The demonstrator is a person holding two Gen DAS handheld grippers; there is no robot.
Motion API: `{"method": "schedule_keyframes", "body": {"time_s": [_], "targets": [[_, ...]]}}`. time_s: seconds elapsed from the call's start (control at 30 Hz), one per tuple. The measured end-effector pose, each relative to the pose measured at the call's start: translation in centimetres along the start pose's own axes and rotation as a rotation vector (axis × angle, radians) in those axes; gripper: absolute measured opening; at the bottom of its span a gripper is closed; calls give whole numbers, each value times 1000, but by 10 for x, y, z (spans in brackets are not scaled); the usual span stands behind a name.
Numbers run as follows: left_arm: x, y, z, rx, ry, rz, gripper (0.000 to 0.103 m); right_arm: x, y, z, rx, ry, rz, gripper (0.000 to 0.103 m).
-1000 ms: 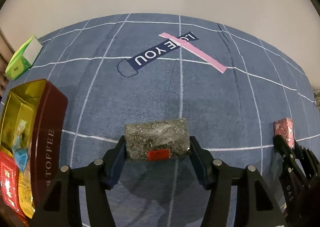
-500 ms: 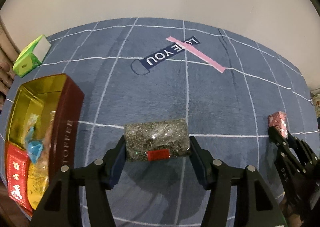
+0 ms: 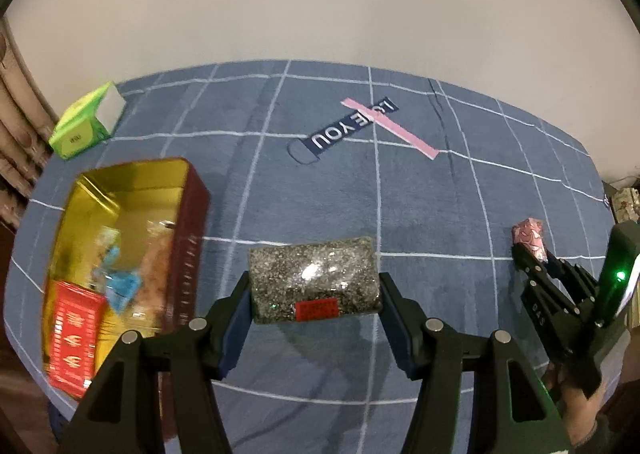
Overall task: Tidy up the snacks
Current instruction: 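Carry the grey packet into the gold tin and open the left tool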
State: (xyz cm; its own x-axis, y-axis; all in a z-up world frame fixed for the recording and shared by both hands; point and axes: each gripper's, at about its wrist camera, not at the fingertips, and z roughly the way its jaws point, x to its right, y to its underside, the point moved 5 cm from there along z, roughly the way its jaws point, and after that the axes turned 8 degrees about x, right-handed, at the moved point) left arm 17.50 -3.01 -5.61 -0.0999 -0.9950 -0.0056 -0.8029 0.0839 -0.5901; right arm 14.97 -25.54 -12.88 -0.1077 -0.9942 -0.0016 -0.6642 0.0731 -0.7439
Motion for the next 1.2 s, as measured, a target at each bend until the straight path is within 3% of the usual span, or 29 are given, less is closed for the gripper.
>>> {"method": "schedule_keyframes", "body": {"time_s": [0.33,0.43,0.77,1.2], "targets": [[-66,-15,-26,15,-57,-31,60,0,0,0,0,2,-1,23],[-93,-19,-28,19,-109,-34,60,0,0,0,0,4,-3,23],[-173,-18,-1,-39,-207,-66,60,0,1,0,1,9,-9,23],[-201,3,21,-92,-237,-83,60,-1,0,1,1,17,-18,23]]}}
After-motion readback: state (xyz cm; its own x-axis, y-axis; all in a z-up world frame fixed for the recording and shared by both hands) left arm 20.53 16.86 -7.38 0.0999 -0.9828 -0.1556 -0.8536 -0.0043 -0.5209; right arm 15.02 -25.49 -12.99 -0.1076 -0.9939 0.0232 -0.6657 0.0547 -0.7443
